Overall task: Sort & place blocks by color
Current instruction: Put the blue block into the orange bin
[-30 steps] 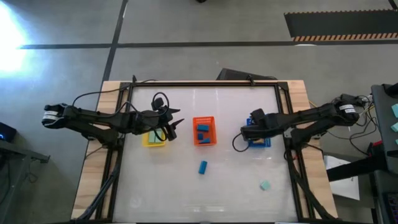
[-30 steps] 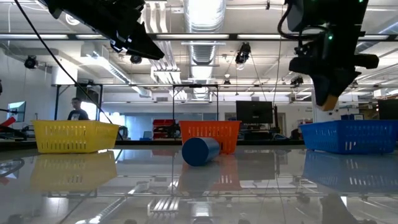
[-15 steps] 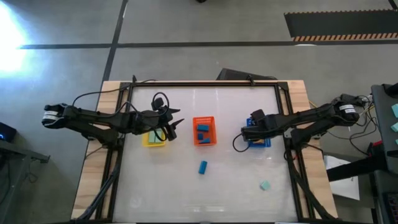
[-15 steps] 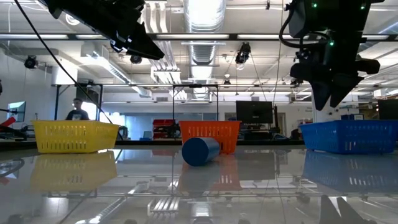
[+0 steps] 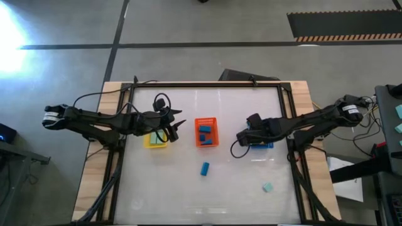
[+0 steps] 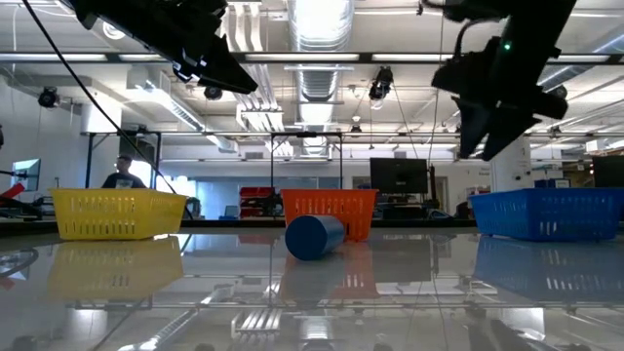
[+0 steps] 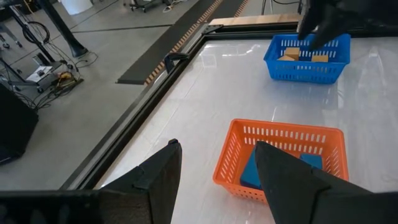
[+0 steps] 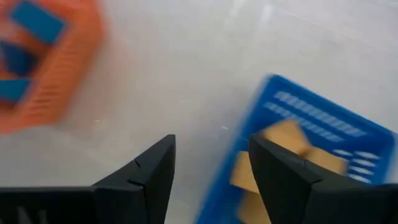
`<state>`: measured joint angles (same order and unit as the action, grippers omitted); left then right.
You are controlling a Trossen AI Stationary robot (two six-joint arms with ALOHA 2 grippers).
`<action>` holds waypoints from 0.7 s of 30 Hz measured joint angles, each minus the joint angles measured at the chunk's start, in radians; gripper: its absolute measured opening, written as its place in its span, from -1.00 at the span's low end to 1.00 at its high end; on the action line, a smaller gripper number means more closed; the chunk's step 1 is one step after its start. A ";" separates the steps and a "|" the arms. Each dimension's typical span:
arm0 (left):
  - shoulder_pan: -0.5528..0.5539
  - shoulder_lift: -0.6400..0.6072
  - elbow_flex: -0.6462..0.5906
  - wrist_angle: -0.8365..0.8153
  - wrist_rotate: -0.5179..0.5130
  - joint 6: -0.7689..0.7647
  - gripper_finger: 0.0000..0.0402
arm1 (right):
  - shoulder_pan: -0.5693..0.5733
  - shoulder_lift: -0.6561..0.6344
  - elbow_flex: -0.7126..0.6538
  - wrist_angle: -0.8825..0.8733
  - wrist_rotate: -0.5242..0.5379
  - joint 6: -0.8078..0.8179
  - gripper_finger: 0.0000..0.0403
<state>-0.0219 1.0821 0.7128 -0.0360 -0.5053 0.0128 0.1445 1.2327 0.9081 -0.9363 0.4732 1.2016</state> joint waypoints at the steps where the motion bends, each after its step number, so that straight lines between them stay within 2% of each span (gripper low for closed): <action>1: 0.000 0.000 0.000 0.000 0.000 0.000 -0.07 | 0.007 0.000 0.000 0.033 0.000 -0.018 -0.06; 10: 0.000 0.000 0.000 0.000 0.000 0.000 -0.07 | 0.035 0.000 0.001 0.279 -0.005 -0.159 -0.12; 21: 0.000 0.000 0.000 0.000 0.000 -0.002 -0.07 | 0.035 0.001 0.001 0.403 -0.001 -0.291 -0.15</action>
<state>-0.0219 1.0821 0.7128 -0.0357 -0.5050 0.0111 0.1791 1.2335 0.9089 -0.5330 0.4717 0.9104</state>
